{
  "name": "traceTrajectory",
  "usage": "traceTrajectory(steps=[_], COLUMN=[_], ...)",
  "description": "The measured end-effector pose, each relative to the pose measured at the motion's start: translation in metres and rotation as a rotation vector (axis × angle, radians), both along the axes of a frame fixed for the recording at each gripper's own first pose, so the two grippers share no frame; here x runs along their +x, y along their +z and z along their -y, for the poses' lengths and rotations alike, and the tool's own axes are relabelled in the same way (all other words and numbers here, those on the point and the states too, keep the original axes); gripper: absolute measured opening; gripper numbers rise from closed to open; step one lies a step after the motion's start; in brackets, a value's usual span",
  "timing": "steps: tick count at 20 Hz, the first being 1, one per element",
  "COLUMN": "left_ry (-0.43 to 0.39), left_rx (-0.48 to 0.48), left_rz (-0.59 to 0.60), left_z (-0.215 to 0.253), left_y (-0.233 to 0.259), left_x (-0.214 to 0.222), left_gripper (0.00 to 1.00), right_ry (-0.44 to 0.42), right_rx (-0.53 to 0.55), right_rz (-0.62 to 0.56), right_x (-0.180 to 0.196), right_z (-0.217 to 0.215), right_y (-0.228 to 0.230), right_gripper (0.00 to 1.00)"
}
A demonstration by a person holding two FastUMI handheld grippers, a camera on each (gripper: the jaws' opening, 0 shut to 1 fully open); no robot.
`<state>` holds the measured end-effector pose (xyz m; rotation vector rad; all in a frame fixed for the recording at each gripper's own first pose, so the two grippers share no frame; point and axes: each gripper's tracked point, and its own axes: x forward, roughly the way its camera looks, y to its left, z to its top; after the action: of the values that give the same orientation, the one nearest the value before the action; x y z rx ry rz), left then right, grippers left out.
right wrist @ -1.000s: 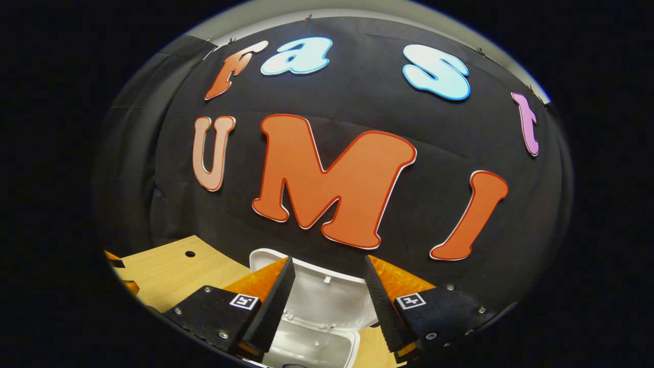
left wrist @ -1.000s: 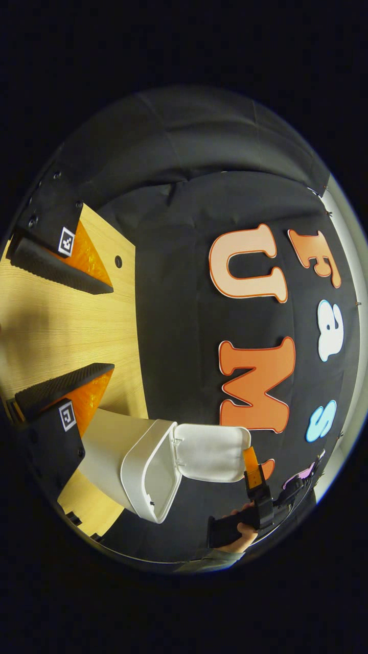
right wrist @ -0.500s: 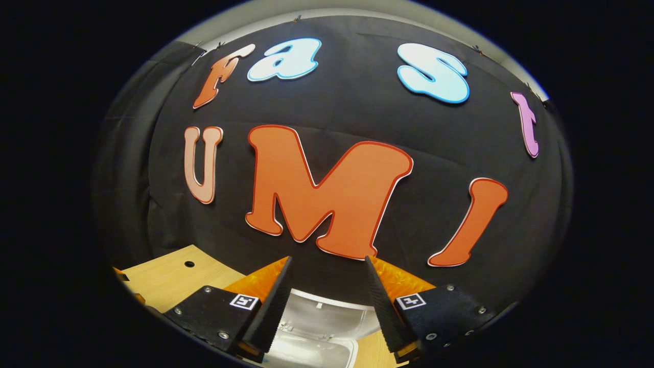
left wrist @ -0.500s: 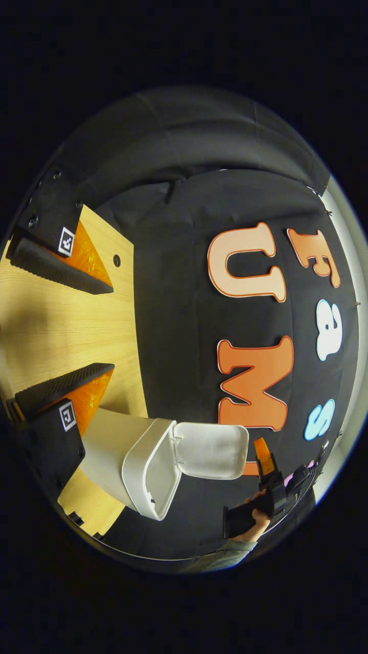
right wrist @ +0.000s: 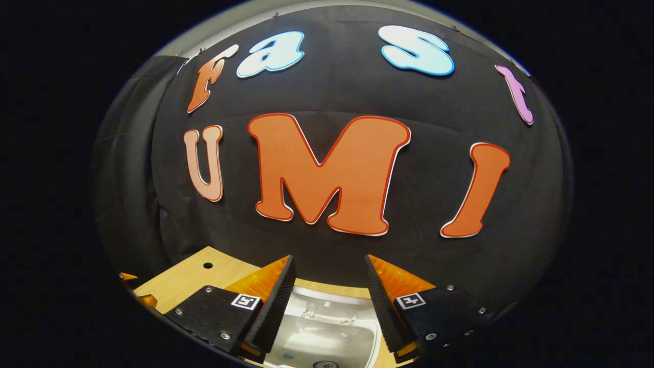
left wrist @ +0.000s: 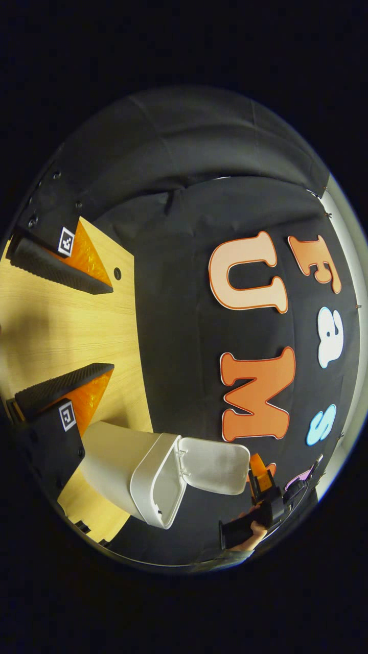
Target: Press the lid of the desktop garbage bin to open it, pick up the crumpled paper on the desktop and throw it into the bin, then pick up the pop can on the desktop and drop it into the bin, and finally close the garbage bin lid.
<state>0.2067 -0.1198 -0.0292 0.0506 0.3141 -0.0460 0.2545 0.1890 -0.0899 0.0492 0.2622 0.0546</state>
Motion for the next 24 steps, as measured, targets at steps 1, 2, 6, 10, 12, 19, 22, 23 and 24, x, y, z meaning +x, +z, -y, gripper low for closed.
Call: traceTrajectory(steps=[1,2,6,10,12,19,22,23,24], left_ry=[-0.007,-0.014,-0.035,-0.045,-0.047,0.000,0.003,0.004,0.007], left_rx=[0.003,0.005,-0.008,-0.011,-0.021,-0.055,-0.078,-0.081,-0.085], left_rz=[0.002,0.003,0.006,0.016,0.014,0.051,0.068,0.082,0.095], left_z=[-0.001,-0.002,0.000,-0.002,-0.004,-0.026,-0.031,-0.032,-0.035], left_y=[0.001,0.002,0.003,0.005,0.005,0.022,0.036,0.042,0.049], left_x=[0.002,0.003,0.006,0.006,0.007,0.012,0.014,0.016,0.019], left_gripper=[0.85,0.85,0.87,0.84,0.84,1.00,1.00,1.00,1.00], right_ry=[0.003,0.001,-0.005,0.012,0.020,0.011,0.001,-0.001,0.001], right_rx=[0.011,0.009,-0.062,-0.072,-0.071,-0.046,-0.052,-0.049,-0.043], right_rz=[-0.017,-0.034,-0.079,-0.101,-0.109,-0.186,-0.223,-0.232,-0.241], right_x=[-0.006,-0.012,-0.032,-0.051,-0.060,-0.088,-0.098,-0.102,-0.104], right_z=[-0.001,0.000,-0.001,-0.015,-0.022,-0.030,-0.023,-0.022,-0.022], right_y=[-0.004,-0.009,-0.032,-0.046,-0.053,-0.087,-0.095,-0.097,-0.100], right_gripper=[0.81,0.81,0.82,0.82,0.82,0.82,0.83,0.83,0.83])
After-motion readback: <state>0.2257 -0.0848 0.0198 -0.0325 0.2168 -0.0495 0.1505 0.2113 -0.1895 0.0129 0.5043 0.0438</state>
